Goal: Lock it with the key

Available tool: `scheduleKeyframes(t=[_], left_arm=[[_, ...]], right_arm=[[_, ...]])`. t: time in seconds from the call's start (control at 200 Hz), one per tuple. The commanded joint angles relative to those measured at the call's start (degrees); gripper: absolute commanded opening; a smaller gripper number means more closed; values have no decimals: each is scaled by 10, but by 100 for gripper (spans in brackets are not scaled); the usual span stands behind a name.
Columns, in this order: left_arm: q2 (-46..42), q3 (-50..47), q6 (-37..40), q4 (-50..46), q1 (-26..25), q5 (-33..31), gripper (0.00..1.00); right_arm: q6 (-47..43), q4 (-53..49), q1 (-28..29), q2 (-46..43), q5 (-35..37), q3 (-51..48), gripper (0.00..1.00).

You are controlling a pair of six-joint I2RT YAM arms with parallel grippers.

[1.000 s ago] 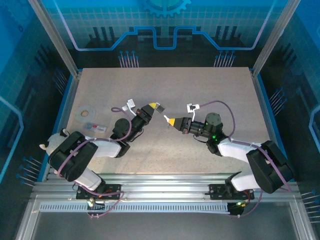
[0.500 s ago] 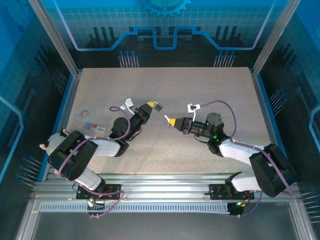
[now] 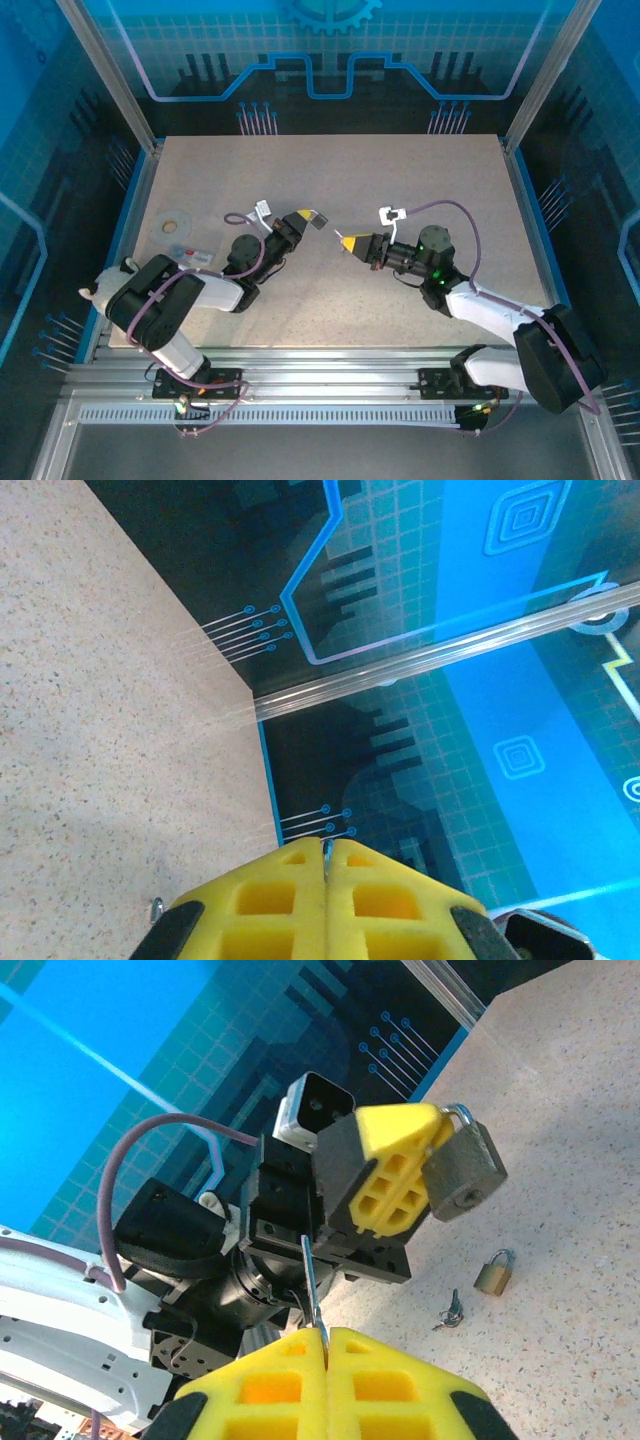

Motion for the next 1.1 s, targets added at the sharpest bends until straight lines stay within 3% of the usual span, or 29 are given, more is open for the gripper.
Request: scheduleKeyframes(t=[0.0,0.215,0.61,1.096], left_arm=[[5,-2,9,9,4,16,0],[7,5,24,-43,4,29,0],[-51,47,110,-265,1,38,0],[-57,110,180,-444,-1,54,0]], right_arm=[[-21,-17,-10,-23,10,-1,0],[-42,-49,-16,-55,25,-5,0],[-57,-77,-26,-94,41,-11,0],[-57,-75,-40,-111,47,-22,0]])
